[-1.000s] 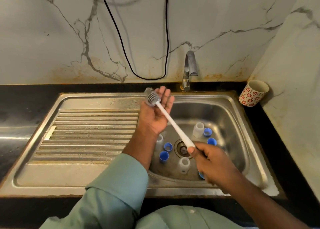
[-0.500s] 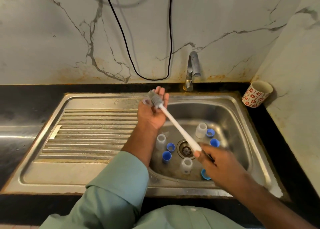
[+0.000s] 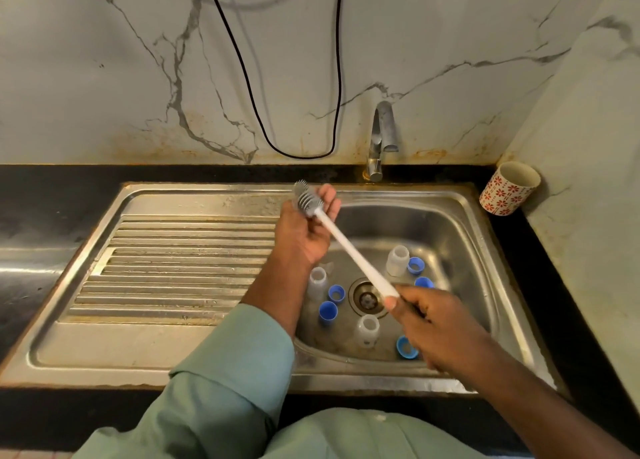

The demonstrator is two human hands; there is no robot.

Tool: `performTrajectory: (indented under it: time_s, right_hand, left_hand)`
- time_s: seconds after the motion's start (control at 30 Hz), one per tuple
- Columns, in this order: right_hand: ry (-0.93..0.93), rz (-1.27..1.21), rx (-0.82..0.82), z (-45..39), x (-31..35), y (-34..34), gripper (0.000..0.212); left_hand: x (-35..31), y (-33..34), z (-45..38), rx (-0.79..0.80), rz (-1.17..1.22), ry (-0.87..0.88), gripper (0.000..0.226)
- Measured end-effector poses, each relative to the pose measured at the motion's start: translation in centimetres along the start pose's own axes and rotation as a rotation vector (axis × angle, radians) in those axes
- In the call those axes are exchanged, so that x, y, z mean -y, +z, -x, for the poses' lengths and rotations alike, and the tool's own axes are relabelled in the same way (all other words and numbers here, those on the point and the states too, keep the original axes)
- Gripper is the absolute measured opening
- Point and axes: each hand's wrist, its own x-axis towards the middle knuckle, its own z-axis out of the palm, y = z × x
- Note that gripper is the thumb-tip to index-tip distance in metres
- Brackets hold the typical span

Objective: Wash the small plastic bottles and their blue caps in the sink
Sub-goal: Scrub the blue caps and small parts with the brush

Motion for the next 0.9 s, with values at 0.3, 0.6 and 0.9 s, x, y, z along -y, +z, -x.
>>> performTrajectory:
  time_s: [0.3,0.6,0.9]
  right_hand:
    - [0.008,0.015,-0.045,0.3,-0.3,0.3,0.019]
    - [-0.001,-0.162,-0.035,1.7,0.6,-0.7,0.017]
    - [-0.005,-0.099,0.112,2.4,1.6,-0.5,0.034]
  left_hand:
    - [0.3,0.4,0.4,0.002,-0.206,0.024,0.033]
    - [-0.4,-1.9,-0.2,-0.307,-0.548,0.224,0.047]
    - [-1.2,-1.6,-0.3,-0.101,-0.096,-0.01,0.023]
